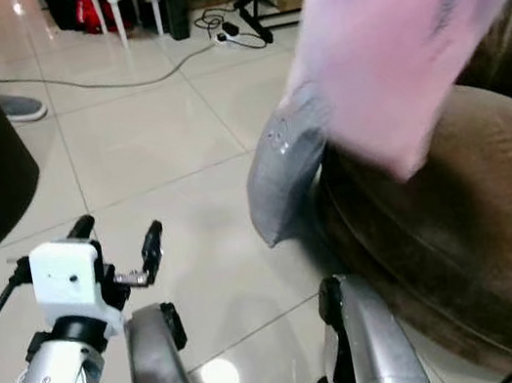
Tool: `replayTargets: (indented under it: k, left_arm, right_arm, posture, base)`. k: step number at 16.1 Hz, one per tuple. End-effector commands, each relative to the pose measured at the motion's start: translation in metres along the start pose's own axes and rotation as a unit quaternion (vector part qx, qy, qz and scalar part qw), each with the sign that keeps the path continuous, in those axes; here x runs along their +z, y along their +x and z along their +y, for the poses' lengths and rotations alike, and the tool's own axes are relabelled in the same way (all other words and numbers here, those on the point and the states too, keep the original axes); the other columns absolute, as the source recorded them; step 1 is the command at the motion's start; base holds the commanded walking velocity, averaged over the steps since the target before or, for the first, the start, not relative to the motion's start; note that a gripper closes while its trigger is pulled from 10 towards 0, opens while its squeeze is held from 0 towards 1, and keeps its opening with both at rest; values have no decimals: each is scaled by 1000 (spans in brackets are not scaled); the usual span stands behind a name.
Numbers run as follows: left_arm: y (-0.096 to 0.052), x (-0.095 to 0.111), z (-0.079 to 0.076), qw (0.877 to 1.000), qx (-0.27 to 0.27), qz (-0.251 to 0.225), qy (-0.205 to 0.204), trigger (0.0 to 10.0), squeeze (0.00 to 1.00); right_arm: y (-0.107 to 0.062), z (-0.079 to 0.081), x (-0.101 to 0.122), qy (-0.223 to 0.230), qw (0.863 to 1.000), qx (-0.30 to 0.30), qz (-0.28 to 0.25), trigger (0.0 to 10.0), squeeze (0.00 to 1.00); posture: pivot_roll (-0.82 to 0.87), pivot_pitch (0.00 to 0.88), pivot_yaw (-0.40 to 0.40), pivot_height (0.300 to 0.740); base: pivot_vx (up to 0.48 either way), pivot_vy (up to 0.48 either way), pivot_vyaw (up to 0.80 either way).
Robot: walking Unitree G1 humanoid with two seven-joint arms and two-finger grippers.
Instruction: Move the pillow to the sofa from floor
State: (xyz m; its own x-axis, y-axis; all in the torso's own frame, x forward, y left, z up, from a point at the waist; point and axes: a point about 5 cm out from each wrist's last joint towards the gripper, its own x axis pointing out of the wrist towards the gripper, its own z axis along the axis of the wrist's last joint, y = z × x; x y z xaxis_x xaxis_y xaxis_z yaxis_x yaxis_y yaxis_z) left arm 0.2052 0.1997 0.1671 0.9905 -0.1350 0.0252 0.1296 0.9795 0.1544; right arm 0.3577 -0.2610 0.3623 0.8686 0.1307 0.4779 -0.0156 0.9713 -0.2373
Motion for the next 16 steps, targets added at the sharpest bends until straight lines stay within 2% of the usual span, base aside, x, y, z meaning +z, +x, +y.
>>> replayTargets:
  k: [1,2,3,4,5,6,8,10,12,13,16]
  left_arm:
    - [1,0,-2,1000,2,1,-5,10000,0]
    - [2,-3,-2,1000,2,4,-5,10000,0]
    - [3,-6,-1,1000,4,8,-4,10000,0]
    - [9,-5,0,1000,13,4,-9,10000,0]
    - [10,-5,0,1000,15,4,-10,10000,0]
    - [13,-5,-1,1000,18,4,-11,10000,0]
    - [18,-6,-4,1000,25,6,-9,10000,0]
    - [19,-6,-2,999,40,7,3,10000,0]
    - [19,-10,10,997,77,13,24,10000,0]
    - [20,-10,10,997,76,11,26,10000,0]
    - [25,-7,0,999,32,6,23,10000,0]
  right_arm:
    - [-1,3,-13,-9,999,7,38,0,0]
    - [-2,18,-33,3,997,1,82,4745,0]
    - [-8,35,-58,-7,992,-8,129,10000,0]
    - [-19,68,-91,6,981,8,193,10000,0]
    - [-23,79,-98,7,979,14,201,10000,0]
    - [-30,96,-112,10,972,6,234,10000,0]
    - [-38,114,-118,57,971,-4,232,10000,0]
    - [-46,123,-120,77,970,-12,231,10000,0]
    - [-55,134,-116,100,971,-6,217,10000,0]
    - [-56,135,-115,100,972,-6,215,10000,0]
    - [-63,142,-113,104,972,-10,211,10000,0]
  posture:
    - [71,0,-118,440]
    - [63,0,-116,440]
    - [64,0,-115,440]
    - [69,0,-111,440]
    - [65,0,-108,440]
    - [57,0,-99,440]
    - [66,0,-103,450]
    - [75,0,-112,465]
    - [71,0,-106,490]
    - [71,0,-106,495]
    - [62,0,-87,525]
  base:
    - [0,0,0]
    - [0,0,0]
    - [0,0,0]
    - [0,0,0]
    - [0,0,0]
    - [0,0,0]
    - [0,0,0]
    - [0,0,0]
    - [0,0,0]
    - [0,0,0]
    - [0,0,0]
